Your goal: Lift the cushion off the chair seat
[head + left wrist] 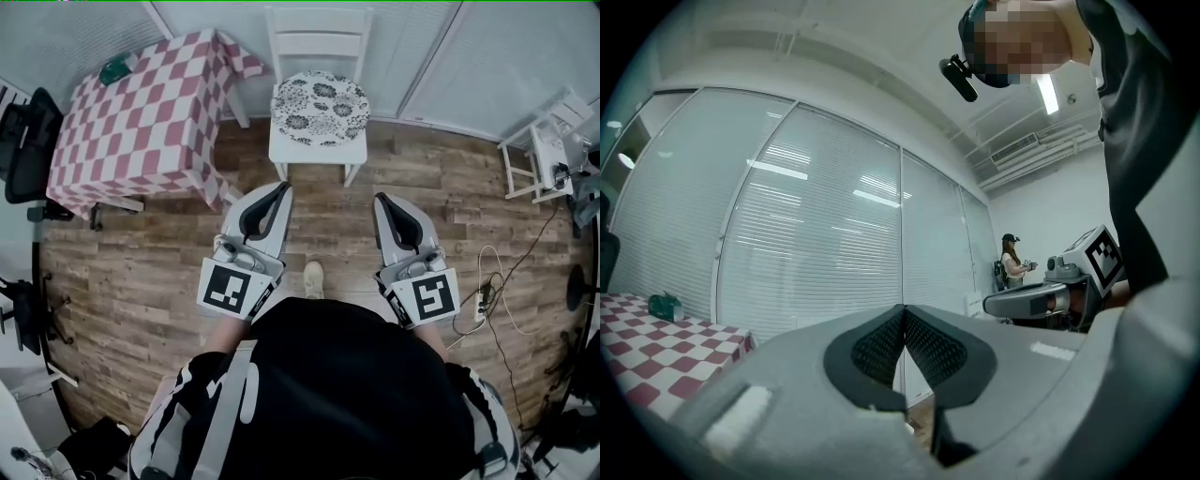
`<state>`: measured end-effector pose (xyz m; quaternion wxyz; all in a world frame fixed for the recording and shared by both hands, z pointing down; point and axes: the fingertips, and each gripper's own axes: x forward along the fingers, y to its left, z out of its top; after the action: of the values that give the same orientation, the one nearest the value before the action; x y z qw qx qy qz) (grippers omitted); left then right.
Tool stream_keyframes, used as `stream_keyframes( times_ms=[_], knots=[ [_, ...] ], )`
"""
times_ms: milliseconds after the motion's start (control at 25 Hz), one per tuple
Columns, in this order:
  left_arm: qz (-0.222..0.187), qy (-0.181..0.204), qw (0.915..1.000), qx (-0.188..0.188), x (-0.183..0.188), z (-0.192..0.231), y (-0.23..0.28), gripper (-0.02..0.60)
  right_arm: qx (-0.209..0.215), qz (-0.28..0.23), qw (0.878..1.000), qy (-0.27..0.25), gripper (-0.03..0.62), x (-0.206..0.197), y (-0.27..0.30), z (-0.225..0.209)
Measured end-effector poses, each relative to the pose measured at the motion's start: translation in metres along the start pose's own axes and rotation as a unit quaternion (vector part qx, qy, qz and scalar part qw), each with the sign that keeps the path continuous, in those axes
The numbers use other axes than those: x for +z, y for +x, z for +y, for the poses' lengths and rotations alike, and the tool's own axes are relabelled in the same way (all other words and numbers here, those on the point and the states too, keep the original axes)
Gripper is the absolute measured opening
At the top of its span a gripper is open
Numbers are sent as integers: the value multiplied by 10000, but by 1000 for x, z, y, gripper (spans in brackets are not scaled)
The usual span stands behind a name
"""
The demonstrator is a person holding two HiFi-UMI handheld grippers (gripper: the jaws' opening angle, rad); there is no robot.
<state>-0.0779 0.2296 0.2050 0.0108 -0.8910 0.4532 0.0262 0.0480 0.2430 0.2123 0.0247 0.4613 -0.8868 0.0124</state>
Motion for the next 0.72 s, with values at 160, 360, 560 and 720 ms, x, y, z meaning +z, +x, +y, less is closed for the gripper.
stream_keyframes(
  times_ms=[160,360,560,720],
  knots=[
    [3,-29,10000,-16,-5,19,6,0,4,13,10000,9,-2,-2,22,3],
    [17,-108,9999,-93,-11,30,13,0,-2,-6,10000,54,-2,-2,35,5],
    [-24,-95,9998,-153,-10,26,17,0,-44,-6,10000,31,-2,-2,34,2],
    [84,-172,9997,-143,-12,28,18,0,-74,-30,10000,-21,-2,1,34,1]
  ],
)
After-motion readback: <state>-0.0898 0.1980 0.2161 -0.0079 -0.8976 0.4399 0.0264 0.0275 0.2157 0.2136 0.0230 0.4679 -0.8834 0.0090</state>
